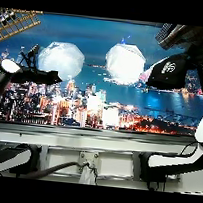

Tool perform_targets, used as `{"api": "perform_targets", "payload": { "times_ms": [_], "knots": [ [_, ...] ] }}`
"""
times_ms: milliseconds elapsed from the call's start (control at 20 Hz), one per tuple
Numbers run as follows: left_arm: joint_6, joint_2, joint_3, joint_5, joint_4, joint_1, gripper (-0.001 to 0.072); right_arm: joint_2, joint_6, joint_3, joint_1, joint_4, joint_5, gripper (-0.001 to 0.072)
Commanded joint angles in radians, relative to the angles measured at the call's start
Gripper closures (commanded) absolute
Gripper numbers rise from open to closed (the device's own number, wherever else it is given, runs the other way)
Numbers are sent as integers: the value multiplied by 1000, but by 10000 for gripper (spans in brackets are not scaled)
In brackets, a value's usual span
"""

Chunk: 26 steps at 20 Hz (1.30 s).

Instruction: Fold the clothes and pants, and hang the long-sleeved shirts on hangers.

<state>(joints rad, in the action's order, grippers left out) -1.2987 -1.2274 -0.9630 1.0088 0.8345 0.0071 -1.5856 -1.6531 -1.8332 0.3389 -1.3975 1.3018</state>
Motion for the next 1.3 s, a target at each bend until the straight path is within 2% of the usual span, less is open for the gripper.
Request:
{"api": "perform_targets", "payload": {
  "times_ms": [0,200,450,750,1050,1100,1150,1200,1250],
  "knots": [
    [14,0,0,-3,-58,-1,695,26,-88,87,65,-104,49,687],
    [32,0,0,14,-84,-1,695,200,-216,367,145,-243,-14,687],
    [51,0,0,65,-84,-1,696,470,-240,764,306,-346,-96,688],
    [51,0,0,100,-83,-1,695,620,-104,1099,511,-397,-93,688],
    [63,0,0,122,-83,-1,696,632,-54,1205,558,-472,-97,682],
    [71,0,0,121,-84,-1,696,632,-54,1202,558,-472,-98,607],
    [73,0,0,121,-84,-1,695,632,-54,1195,558,-472,-93,380],
    [74,0,0,121,-84,-1,696,632,-54,1183,558,-472,-82,244],
    [73,0,0,121,-84,-1,695,632,-54,1160,558,-470,-68,187]
  ]
}}
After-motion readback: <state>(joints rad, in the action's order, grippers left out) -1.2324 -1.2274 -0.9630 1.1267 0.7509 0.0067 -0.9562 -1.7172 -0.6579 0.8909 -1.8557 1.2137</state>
